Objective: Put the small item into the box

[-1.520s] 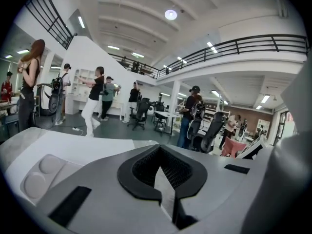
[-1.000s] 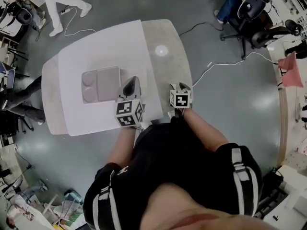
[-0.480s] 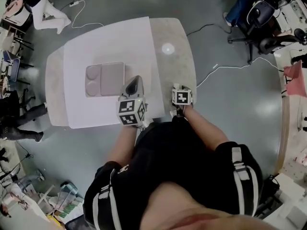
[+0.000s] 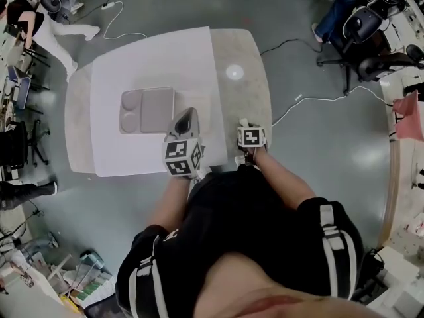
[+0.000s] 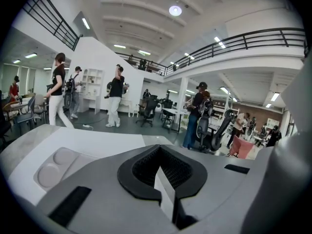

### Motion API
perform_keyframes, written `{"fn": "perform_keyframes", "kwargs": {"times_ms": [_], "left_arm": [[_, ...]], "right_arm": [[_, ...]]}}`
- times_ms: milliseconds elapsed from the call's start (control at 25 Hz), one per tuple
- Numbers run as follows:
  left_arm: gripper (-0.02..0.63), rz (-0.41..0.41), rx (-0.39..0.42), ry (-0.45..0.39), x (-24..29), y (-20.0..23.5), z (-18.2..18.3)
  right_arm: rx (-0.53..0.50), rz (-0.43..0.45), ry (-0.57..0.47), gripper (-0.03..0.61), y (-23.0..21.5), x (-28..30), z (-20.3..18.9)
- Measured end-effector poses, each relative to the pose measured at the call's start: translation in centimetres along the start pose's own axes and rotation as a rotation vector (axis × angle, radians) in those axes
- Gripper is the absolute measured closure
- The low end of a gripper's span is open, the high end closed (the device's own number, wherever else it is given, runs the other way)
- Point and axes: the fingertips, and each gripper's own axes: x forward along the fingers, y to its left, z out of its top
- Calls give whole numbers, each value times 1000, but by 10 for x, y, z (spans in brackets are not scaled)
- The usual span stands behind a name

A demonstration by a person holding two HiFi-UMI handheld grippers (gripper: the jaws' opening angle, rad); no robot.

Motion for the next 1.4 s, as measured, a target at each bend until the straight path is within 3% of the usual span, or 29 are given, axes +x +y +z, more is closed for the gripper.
{"fn": "perform_keyframes", "kwargs": {"times_ms": [120,440,720,1280,1400], "left_arm": [[609,0,0,-4,0,-2,-1],[609,-6,6,-16,-4,-6,4],[609,0,16,-38,-6,-15,9],[609,59,-1,-80,-24,-15,16],[609,79,-9,-89,-28,-14,17]], "right_arm": [[-69,-83,-67,433,-16,-10,16],[-57,-62,-207,433,-4,-45,59],[-105,-56,-394,434,1,-91,114],[-264,72,-832,434,64,-218,195],[-302,111,-882,434,79,-236,203]]}}
